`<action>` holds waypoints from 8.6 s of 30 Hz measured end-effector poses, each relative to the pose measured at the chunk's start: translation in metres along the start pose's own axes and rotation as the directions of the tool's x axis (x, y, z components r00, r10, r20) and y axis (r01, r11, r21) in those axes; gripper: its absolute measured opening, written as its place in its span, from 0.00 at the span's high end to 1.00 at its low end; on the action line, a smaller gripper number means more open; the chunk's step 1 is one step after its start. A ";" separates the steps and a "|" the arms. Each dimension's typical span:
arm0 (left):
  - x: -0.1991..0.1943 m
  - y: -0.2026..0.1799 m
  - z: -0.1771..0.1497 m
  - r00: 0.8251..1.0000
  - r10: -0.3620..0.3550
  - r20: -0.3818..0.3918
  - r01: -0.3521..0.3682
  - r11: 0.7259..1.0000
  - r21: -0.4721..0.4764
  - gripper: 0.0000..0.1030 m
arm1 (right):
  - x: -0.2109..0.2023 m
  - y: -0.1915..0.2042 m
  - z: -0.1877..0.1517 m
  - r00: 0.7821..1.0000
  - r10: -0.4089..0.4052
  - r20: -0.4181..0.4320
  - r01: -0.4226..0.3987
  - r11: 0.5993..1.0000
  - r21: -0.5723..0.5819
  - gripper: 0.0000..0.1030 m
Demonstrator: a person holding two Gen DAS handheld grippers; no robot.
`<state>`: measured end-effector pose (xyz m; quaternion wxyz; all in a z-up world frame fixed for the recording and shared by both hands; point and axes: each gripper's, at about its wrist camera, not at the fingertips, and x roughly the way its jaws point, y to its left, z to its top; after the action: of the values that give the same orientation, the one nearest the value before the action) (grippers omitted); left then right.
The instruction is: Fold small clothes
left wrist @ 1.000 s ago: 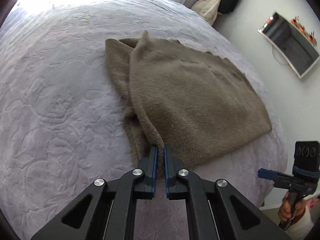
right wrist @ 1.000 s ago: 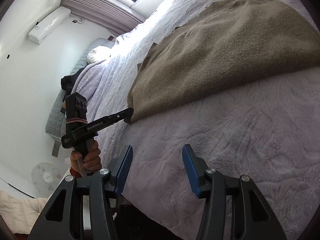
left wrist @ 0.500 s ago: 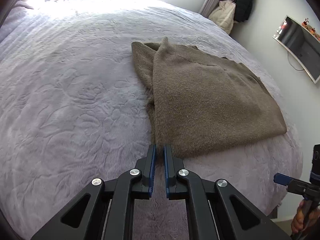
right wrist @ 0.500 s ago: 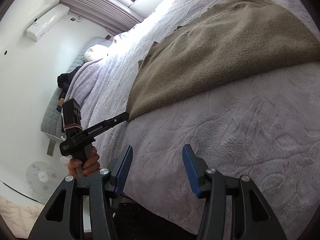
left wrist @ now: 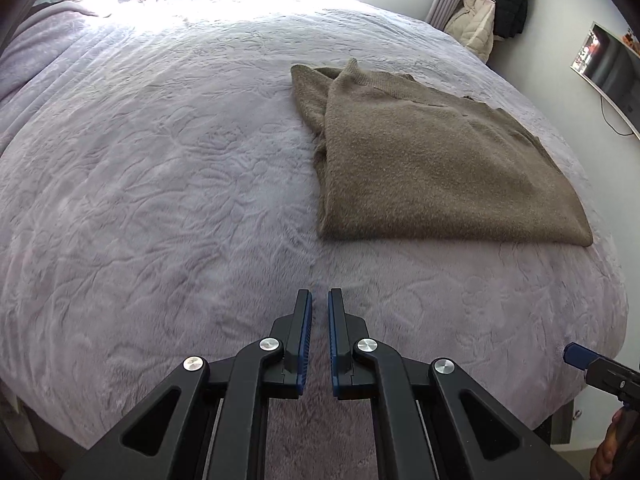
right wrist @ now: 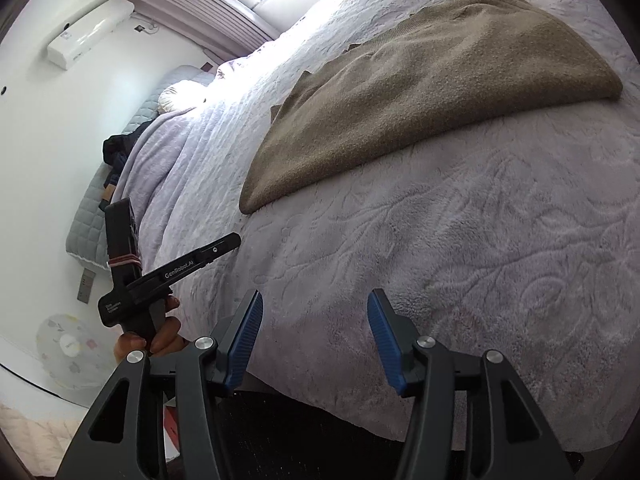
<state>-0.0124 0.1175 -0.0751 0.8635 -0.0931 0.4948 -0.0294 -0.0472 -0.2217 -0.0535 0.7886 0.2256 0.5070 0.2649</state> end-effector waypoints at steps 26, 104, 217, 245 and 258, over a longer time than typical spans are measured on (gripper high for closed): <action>-0.034 -0.013 -0.039 0.981 0.182 0.073 -0.186 0.981 0.050 0.01 | 0.002 0.021 -0.029 0.999 -0.014 0.049 0.014 1.000 -0.007 0.32; -0.011 -0.030 -0.014 0.998 -0.057 -0.040 0.053 0.993 -0.102 0.01 | -0.001 -0.006 0.006 0.975 -0.212 0.059 0.218 0.969 -0.116 0.00; 0.012 -0.277 0.063 0.956 -0.156 0.247 0.025 0.885 0.464 0.22 | -0.096 -0.199 0.186 0.982 0.081 0.171 -0.104 0.986 0.129 0.36; 0.080 -0.222 0.056 0.999 0.015 0.049 -0.029 0.953 0.303 0.12 | -0.051 -0.196 0.122 0.992 -0.060 0.114 0.040 0.985 0.170 0.95; 0.081 -0.219 0.055 0.999 0.002 0.043 -0.015 0.956 0.293 0.12 | -0.061 -0.201 0.111 0.991 -0.048 0.124 0.026 0.984 0.177 0.95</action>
<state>0.0857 -0.1021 -0.0751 0.8782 0.0373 0.4669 -0.0967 0.0715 -0.4226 -0.0949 0.8015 0.3009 0.4807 0.1897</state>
